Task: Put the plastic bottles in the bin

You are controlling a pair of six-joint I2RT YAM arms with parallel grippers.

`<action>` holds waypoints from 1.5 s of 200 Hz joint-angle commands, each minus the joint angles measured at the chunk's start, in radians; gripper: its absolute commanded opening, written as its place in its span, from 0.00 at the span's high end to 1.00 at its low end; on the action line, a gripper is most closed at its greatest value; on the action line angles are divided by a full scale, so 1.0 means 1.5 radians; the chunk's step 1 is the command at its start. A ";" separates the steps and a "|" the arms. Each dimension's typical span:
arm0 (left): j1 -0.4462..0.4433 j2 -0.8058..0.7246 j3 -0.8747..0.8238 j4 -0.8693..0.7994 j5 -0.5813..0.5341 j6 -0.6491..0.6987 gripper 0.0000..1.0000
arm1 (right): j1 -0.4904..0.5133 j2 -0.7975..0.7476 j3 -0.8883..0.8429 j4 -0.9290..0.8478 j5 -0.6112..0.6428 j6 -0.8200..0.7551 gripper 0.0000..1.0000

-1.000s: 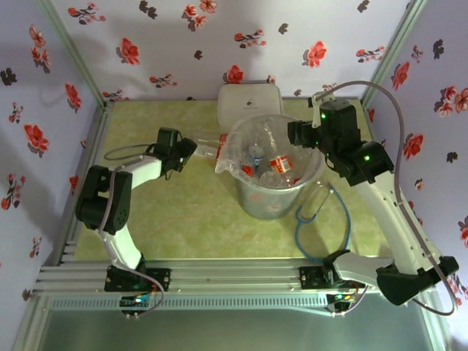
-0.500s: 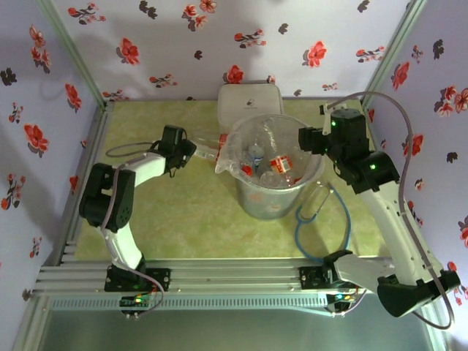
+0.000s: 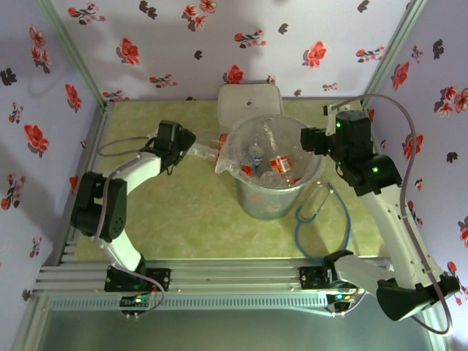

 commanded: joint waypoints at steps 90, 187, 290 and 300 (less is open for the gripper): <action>-0.015 0.076 0.045 0.020 -0.032 -0.035 0.55 | -0.011 -0.024 -0.027 0.018 -0.006 -0.009 0.21; 0.009 -0.178 0.015 -0.065 -0.104 0.096 0.69 | -0.013 -0.026 -0.021 0.018 -0.008 -0.005 0.21; -0.026 -0.405 0.265 -0.269 -0.100 0.363 0.70 | -0.013 -0.009 -0.006 0.017 0.003 0.001 0.20; -0.029 -0.407 0.305 -0.306 -0.092 0.388 0.69 | -0.013 -0.009 -0.003 0.013 0.005 0.001 0.20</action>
